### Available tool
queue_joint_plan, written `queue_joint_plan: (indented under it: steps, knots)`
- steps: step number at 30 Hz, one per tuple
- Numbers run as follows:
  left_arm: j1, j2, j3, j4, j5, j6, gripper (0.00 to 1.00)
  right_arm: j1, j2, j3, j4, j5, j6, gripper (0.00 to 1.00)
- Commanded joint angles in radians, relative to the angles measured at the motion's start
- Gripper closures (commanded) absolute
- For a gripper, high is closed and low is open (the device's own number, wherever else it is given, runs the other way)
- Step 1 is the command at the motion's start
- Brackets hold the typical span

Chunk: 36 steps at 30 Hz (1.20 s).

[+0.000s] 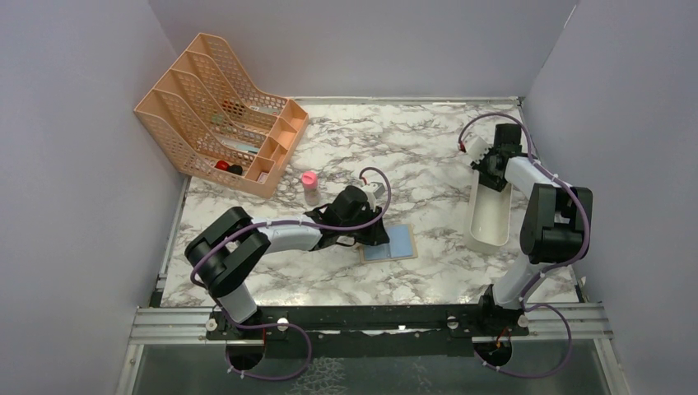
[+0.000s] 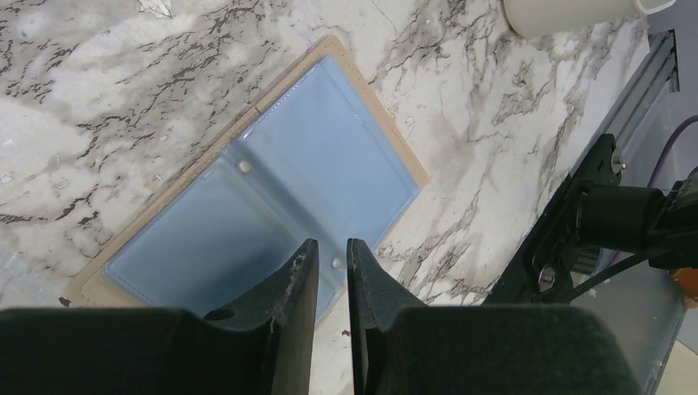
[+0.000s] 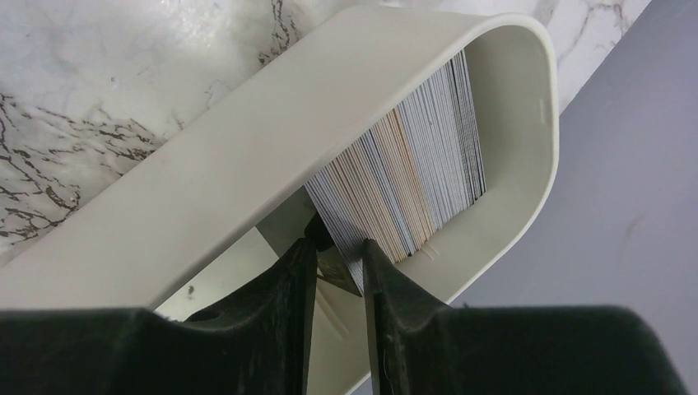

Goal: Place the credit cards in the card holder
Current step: Pick up the credit card from the storage box.

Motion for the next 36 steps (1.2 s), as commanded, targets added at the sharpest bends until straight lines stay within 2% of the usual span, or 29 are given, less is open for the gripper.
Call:
queue_joint_plan:
  steps: [1,12,19,21,25,29,36]
  knots:
    - [-0.001,0.014,-0.004,0.053,0.043,-0.010,0.77,-0.007,-0.031,0.023,0.082,0.020,0.023,0.72]
    - [-0.002,0.007,-0.010,0.058,0.041,-0.010,0.77,-0.006,-0.047,0.055,0.048,0.037,0.046,0.81]
    - [-0.001,0.002,-0.010,0.060,0.045,-0.010,0.77,-0.006,-0.058,0.047,0.058,0.047,0.059,0.92]
    - [-0.001,0.000,-0.010,0.059,0.046,-0.011,0.77,-0.006,-0.064,0.051,0.052,0.054,0.066,0.99]
    - [-0.001,-0.008,-0.023,0.062,0.042,-0.014,0.77,-0.005,-0.087,0.055,0.030,0.013,0.080,0.99]
    - [-0.001,-0.008,-0.021,0.061,0.044,-0.015,0.77,-0.004,-0.108,0.073,-0.093,-0.033,0.132,0.99]
    - [-0.001,-0.016,-0.016,0.040,0.036,-0.005,0.77,0.000,-0.095,0.090,-0.130,-0.004,0.166,0.99]
